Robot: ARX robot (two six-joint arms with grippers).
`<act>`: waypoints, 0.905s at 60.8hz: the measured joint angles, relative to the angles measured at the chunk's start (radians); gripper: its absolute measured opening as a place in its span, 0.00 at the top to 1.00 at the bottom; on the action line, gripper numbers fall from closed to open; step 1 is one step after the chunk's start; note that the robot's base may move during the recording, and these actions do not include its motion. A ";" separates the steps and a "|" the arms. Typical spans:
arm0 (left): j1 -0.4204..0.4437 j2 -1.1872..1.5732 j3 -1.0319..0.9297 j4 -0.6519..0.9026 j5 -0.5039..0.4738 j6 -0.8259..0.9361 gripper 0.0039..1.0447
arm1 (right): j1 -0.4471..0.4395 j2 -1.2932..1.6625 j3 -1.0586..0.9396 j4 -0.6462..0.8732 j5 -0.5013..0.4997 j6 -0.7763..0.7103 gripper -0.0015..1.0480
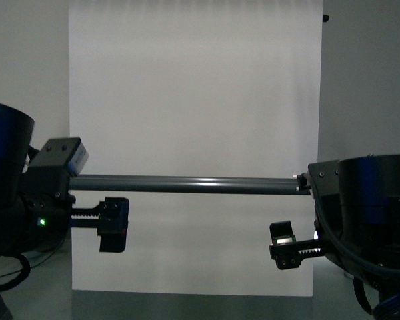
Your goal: Move hamper under clothes hanger
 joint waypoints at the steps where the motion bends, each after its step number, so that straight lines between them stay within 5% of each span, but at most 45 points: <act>1: -0.001 -0.010 -0.005 0.006 0.004 0.001 0.06 | 0.002 -0.009 -0.005 0.005 0.003 -0.002 0.08; 30: -0.075 -0.322 -0.195 0.074 0.005 0.041 0.06 | 0.105 -0.327 -0.193 0.200 0.154 -0.154 0.08; 37: -0.078 -0.392 -0.245 0.067 -0.148 0.026 0.20 | 0.098 -0.351 -0.195 0.122 0.089 -0.118 0.13; 43: -0.061 -0.447 -0.332 0.100 -0.157 0.021 0.32 | 0.072 -0.412 -0.262 -0.007 -0.021 -0.022 0.24; 55: -0.015 -0.529 -0.507 0.161 -0.126 0.010 0.58 | 0.009 -0.541 -0.464 0.041 -0.087 0.078 0.50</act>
